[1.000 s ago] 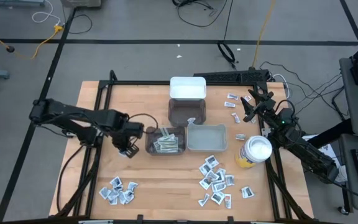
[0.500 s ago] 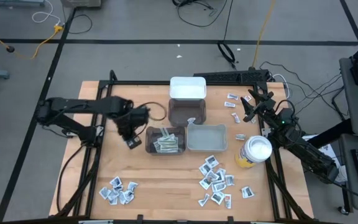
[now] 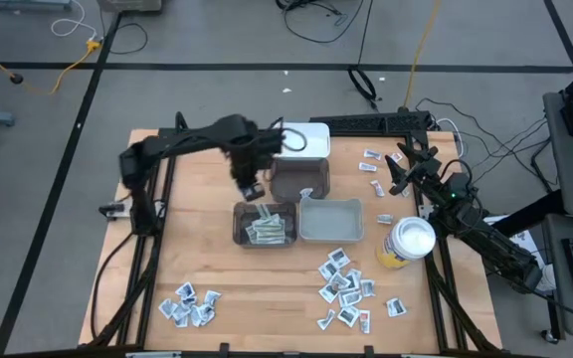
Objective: Pick & Place First Aid Supplies
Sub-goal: Put the white alcohol pad into the top black bin
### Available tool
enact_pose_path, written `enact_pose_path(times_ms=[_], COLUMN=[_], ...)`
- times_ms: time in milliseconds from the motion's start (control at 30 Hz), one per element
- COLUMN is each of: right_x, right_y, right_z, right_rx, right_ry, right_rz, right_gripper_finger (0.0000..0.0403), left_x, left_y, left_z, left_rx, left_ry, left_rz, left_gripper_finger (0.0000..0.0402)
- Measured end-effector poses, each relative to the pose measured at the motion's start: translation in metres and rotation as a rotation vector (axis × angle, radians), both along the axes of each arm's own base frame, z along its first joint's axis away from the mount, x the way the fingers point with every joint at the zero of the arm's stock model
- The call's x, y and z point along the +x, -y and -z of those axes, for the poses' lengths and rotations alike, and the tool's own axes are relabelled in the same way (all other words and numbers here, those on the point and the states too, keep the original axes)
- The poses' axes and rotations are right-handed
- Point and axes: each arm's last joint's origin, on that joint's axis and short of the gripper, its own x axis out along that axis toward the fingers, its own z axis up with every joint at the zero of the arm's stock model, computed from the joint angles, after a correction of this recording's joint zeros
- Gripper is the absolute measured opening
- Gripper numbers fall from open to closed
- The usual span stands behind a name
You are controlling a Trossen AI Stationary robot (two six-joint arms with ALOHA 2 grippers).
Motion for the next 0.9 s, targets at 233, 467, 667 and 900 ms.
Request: enact_pose_path(times_ms=[233,467,667,900], right_x=[0.000,0.000,0.000,0.000], right_y=[0.000,0.000,0.000,0.000], right_z=[0.000,0.000,0.000,0.000], right_rx=[0.000,0.000,0.000,0.000], right_ry=[0.000,0.000,0.000,0.000], right_rz=[0.000,0.000,0.000,0.000], right_gripper_finger=[0.0263,0.0263,0.0263,0.0263], left_x=[0.046,0.078,0.092,0.107], left_y=[-0.033,-0.046,-0.052,-0.059], left_z=[0.002,0.011,0.040,0.077], left_rx=[0.068,0.093,0.094,0.103], left_ry=[0.059,0.116,0.060,0.023], left_rz=[0.079,0.148,0.153,0.173], left_gripper_finger=[0.0002,0.0002,0.0001,0.0001])
